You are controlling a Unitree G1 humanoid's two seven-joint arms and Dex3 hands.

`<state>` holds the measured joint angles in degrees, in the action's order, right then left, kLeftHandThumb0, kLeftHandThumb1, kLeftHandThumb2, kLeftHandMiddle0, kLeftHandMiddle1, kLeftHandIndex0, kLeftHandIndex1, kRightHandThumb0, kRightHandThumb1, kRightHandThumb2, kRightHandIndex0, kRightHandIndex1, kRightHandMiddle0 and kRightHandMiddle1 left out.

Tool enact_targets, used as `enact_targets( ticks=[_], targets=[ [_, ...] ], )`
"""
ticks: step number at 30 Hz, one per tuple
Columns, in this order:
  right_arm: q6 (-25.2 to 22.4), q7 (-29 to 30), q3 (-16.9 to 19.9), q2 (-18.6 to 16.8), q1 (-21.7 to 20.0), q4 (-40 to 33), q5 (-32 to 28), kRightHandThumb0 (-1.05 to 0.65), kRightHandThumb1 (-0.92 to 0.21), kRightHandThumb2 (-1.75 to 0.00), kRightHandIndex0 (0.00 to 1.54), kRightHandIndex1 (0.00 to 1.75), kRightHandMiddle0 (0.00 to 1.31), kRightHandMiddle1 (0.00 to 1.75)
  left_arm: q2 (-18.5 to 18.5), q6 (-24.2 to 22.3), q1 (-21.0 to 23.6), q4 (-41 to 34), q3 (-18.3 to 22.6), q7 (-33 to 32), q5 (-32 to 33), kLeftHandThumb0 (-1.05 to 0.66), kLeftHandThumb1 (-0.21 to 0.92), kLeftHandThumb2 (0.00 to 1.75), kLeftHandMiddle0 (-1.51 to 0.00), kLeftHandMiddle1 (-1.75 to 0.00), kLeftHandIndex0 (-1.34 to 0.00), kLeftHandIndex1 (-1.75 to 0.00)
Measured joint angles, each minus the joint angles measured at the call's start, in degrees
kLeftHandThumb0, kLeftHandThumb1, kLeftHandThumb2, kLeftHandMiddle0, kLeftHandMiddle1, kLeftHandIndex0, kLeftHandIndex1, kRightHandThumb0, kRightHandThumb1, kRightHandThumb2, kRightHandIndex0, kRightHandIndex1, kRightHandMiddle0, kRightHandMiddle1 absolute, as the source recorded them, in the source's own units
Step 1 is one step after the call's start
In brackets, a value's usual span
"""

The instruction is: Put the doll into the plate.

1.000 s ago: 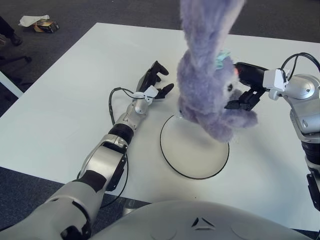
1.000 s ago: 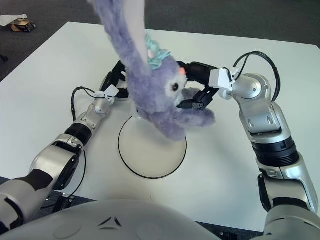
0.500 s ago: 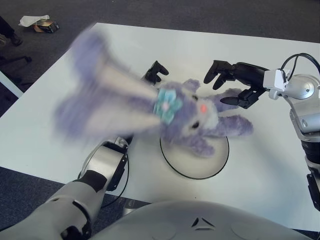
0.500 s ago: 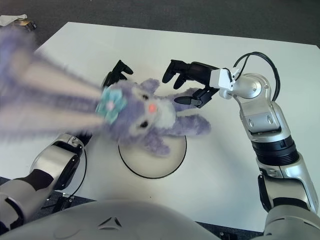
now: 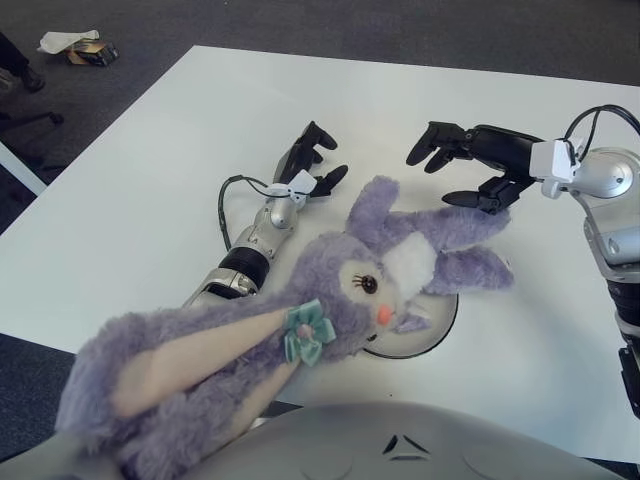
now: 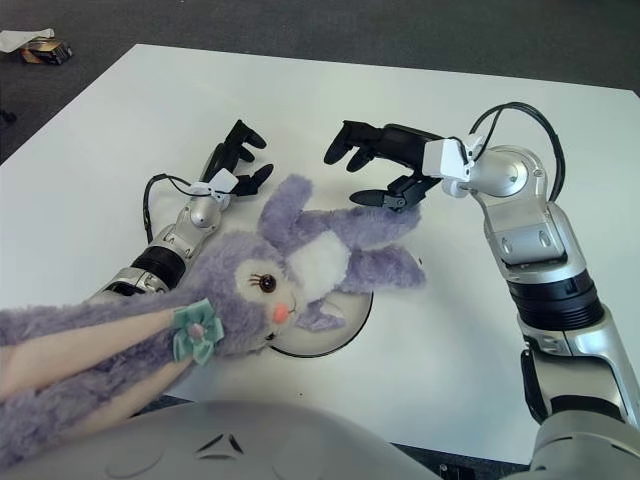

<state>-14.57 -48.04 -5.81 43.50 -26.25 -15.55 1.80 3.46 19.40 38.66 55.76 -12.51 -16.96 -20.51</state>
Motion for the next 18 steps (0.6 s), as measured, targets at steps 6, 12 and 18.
enact_targets(
  ticks=[6, 12, 18],
  targets=[
    [0.1, -0.2, 0.0, 0.2, 0.0, 0.4, 0.0, -0.69, -0.75, -0.73, 0.06, 0.89, 0.00, 0.99, -0.1, 0.0, 0.0, 0.0, 0.4, 0.6, 0.4, -0.01, 0.66, 0.81, -0.50, -1.45, -0.23, -1.75],
    [0.0, -0.7, -0.1, 0.3, -0.1, 0.7, 0.0, -0.67, -0.75, -0.73, 0.06, 0.88, 0.00, 0.97, -0.1, -0.1, 0.0, 0.0, 0.6, 0.9, 0.8, -0.01, 0.66, 0.81, -0.49, -1.46, -0.23, -1.75],
    [0.1, -0.7, -0.1, 0.3, -0.1, 1.0, 0.0, -0.68, -0.76, -0.74, 0.07, 0.88, 0.00, 0.97, 0.0, -0.1, 0.0, 0.0, 0.6, 0.9, 0.8, -0.01, 0.66, 0.81, -0.50, -1.46, -0.22, -1.75]
  ],
)
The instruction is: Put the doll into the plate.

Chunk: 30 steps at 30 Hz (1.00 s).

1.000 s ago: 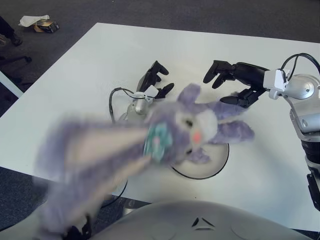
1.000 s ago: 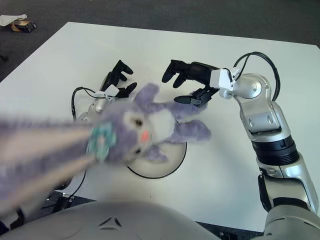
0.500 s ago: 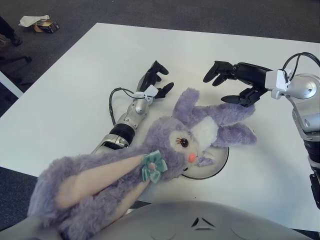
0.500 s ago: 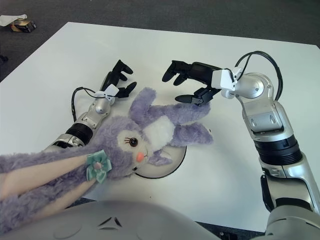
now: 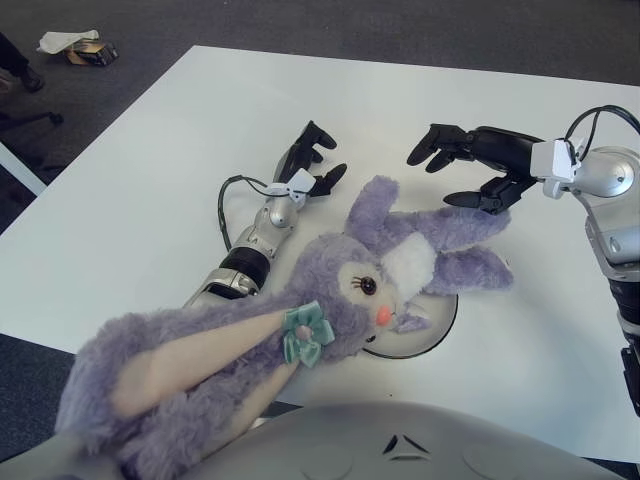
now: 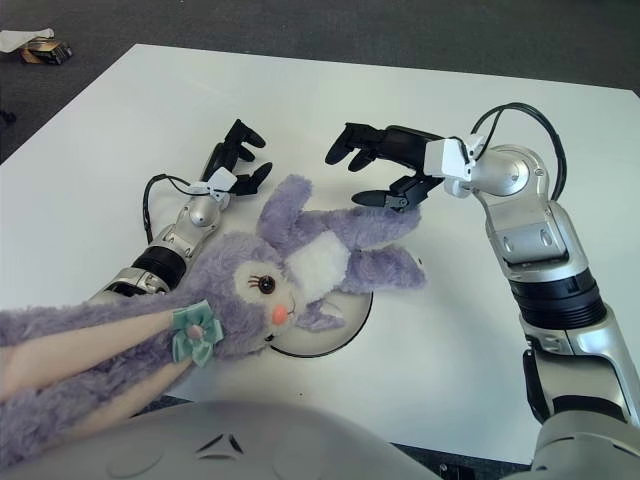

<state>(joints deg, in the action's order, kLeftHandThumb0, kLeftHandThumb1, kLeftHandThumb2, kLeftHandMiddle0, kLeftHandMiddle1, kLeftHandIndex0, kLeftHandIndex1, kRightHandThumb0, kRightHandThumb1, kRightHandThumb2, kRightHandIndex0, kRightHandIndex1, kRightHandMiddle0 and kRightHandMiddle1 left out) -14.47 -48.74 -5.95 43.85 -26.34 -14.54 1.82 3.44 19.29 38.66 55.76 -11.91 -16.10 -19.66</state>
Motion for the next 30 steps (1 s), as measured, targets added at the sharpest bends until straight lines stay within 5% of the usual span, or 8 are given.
enact_targets(
  ticks=[19, 30],
  targets=[
    [9.3, 5.9, 1.0, 0.7, -2.7, 10.7, 7.0, -0.64, -0.85, -0.75, 0.30, 1.07, 0.00, 1.15, 0.4, 0.8, 0.2, 0.5, -0.1, -0.3, 0.0, -0.01, 0.64, 0.84, -0.47, -1.49, -0.25, -1.75],
    [4.0, 13.0, 5.0, -0.3, -4.6, 14.7, 8.5, -0.54, -0.85, -0.83, 0.30, 1.08, 0.00, 1.16, 0.9, 0.1, 0.1, -0.1, 2.4, 2.3, 3.2, -0.01, 0.68, 0.81, -0.45, -1.52, -0.21, -1.75]
  ],
)
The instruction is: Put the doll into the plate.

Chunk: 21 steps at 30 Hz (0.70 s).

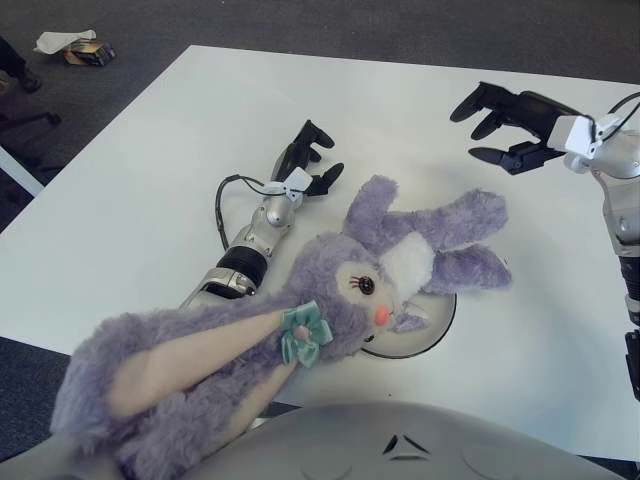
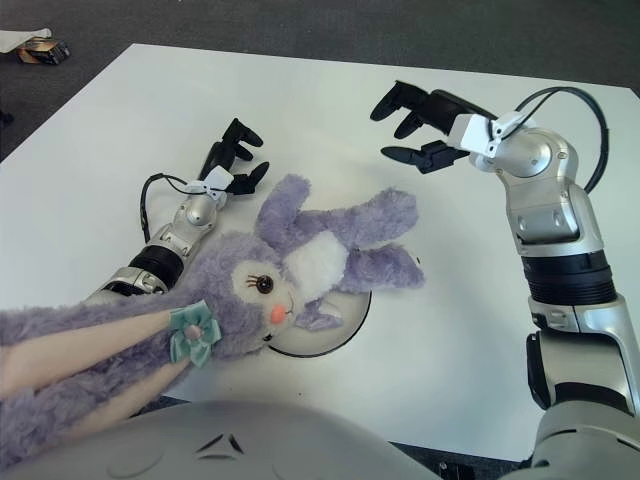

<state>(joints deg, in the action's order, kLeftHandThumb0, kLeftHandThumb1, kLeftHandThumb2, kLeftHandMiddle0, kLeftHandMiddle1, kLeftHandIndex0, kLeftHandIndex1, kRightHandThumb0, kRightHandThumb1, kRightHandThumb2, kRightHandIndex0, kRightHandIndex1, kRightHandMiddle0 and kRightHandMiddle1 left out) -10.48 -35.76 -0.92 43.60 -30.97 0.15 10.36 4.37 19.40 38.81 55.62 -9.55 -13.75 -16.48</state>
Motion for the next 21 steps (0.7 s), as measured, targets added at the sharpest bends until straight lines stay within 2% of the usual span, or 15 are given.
enact_targets(
  ticks=[4, 8, 14, 18, 21],
  targets=[
    [-3.4, 1.3, 1.6, -1.7, -1.0, 4.0, -1.4, -0.51, -0.84, -0.86, 0.26, 1.07, 0.00, 1.16, 0.4, -0.3, 0.0, -0.1, 1.1, 1.7, 1.4, -0.01, 0.65, 0.86, -0.47, -1.56, -0.19, -1.75],
    [-7.0, 1.7, 2.7, -3.7, -2.3, 7.5, -3.9, -0.51, -0.86, -0.86, 0.22, 1.06, 0.00, 1.24, 0.8, -0.3, 0.1, 0.0, 1.9, 3.0, 2.6, -0.01, 0.62, 0.94, -0.47, -1.63, -0.17, -1.75],
    [-13.1, 1.7, 5.0, -5.5, -6.4, 13.5, -7.7, -0.55, -0.91, -0.82, 0.19, 1.04, 0.00, 1.22, 1.0, 0.2, 0.5, 0.7, 2.7, 4.0, 3.2, -0.01, 0.59, 1.00, -0.48, -1.69, -0.16, -1.75],
    [-13.7, 2.1, 6.0, -5.5, -8.5, 15.9, -8.8, -0.60, -0.92, -0.84, 0.20, 1.03, 0.00, 1.20, 0.9, 0.3, 0.5, 0.8, 3.0, 4.0, 3.7, -0.01, 0.57, 1.01, -0.49, -1.69, -0.16, -1.75],
    [-11.4, 2.4, 6.5, -5.3, -10.6, 21.8, -9.2, -0.62, -0.92, -0.84, 0.19, 1.01, 0.00, 1.14, 0.9, 0.3, 0.5, 0.9, 3.3, 4.0, 4.1, -0.01, 0.57, 1.02, -0.50, -1.68, -0.17, -1.75]
  ],
)
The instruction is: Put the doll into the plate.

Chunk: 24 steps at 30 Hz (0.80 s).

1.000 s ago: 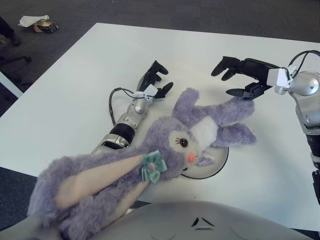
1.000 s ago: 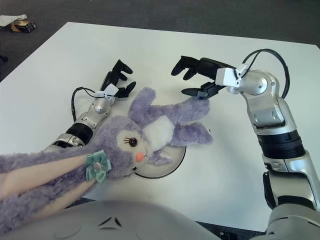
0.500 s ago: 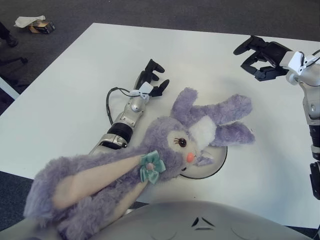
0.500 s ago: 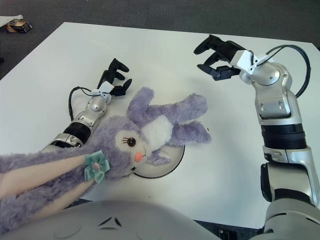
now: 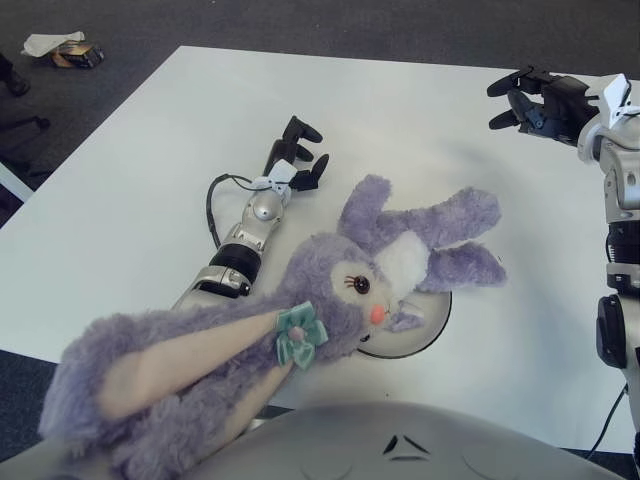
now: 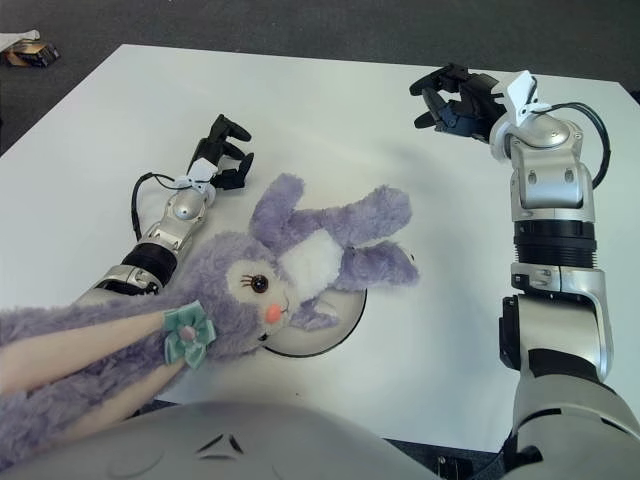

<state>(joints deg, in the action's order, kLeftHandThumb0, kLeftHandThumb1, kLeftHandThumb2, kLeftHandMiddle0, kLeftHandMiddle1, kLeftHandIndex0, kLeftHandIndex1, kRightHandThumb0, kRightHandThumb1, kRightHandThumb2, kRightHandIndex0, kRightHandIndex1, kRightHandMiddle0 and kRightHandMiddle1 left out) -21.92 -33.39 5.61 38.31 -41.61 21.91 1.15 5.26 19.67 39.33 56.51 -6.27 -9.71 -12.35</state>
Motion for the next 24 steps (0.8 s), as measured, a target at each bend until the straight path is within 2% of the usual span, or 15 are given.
enact_targets(
  ticks=[4, 6, 10, 13, 15, 20, 22, 24],
  targets=[
    [0.8, 1.1, 0.8, 0.2, -0.7, 4.8, -0.1, -0.60, -0.91, -0.81, 0.22, 1.01, 0.00, 1.11, 0.0, 0.0, 0.0, 0.1, 0.3, 0.1, 0.4, -0.01, 0.57, 1.01, -0.51, -1.66, -0.17, -1.75],
    [0.6, 1.7, 1.5, 0.0, -0.3, 5.8, -0.5, -0.58, -0.89, -0.81, 0.23, 1.03, 0.00, 1.16, 0.0, 0.0, 0.0, 0.2, 0.7, 0.5, 0.7, -0.01, 0.57, 1.01, -0.51, -1.65, -0.18, -1.75],
    [0.4, 3.7, 3.5, -1.4, 1.0, 6.0, -2.4, -0.50, -0.77, -0.92, 0.29, 1.16, 0.00, 1.41, 0.0, 0.0, 0.0, 0.6, 1.9, 1.1, 1.9, -0.01, 0.57, 0.99, -0.52, -1.61, -0.19, -1.75],
    [1.6, 5.1, 4.6, -2.6, 2.3, 6.2, -3.4, -0.40, -0.87, -0.65, 0.36, 1.22, 0.13, 1.64, 0.0, -0.1, 0.2, 1.0, 2.9, 1.4, 2.9, -0.01, 0.57, 0.98, -0.53, -1.59, -0.19, -1.75],
    [2.9, 5.9, 5.1, -3.5, 3.1, 6.8, -4.0, -0.38, -0.85, -0.65, 0.41, 1.30, 0.19, 1.69, 0.0, -0.1, 0.3, 1.3, 3.5, 1.6, 3.4, -0.01, 0.57, 0.97, -0.53, -1.58, -0.20, -1.75],
    [14.5, 11.7, 5.9, -6.7, 6.6, 10.5, -3.8, -0.38, -0.74, -0.77, 0.54, 1.44, 0.29, 1.73, -0.3, 0.0, 0.5, 1.8, 5.4, 3.0, 6.0, -0.01, 0.57, 0.96, -0.54, -1.56, -0.21, -1.75],
    [18.8, 14.9, 5.8, -8.6, 8.5, 11.5, -3.2, -0.16, -0.59, -0.92, 0.59, 1.45, 0.30, 1.74, -0.4, 0.0, 0.5, 2.0, 6.3, 3.9, 7.4, -0.01, 0.57, 0.96, -0.54, -1.55, -0.21, -1.75],
    [21.7, 17.4, 5.5, -10.5, 10.2, 12.4, -2.5, -0.08, -0.53, -0.99, 0.61, 1.45, 0.31, 1.74, -0.4, 0.0, 0.5, 2.0, 6.8, 4.7, 8.0, -0.01, 0.57, 0.96, -0.54, -1.55, -0.21, -1.75]
  ],
)
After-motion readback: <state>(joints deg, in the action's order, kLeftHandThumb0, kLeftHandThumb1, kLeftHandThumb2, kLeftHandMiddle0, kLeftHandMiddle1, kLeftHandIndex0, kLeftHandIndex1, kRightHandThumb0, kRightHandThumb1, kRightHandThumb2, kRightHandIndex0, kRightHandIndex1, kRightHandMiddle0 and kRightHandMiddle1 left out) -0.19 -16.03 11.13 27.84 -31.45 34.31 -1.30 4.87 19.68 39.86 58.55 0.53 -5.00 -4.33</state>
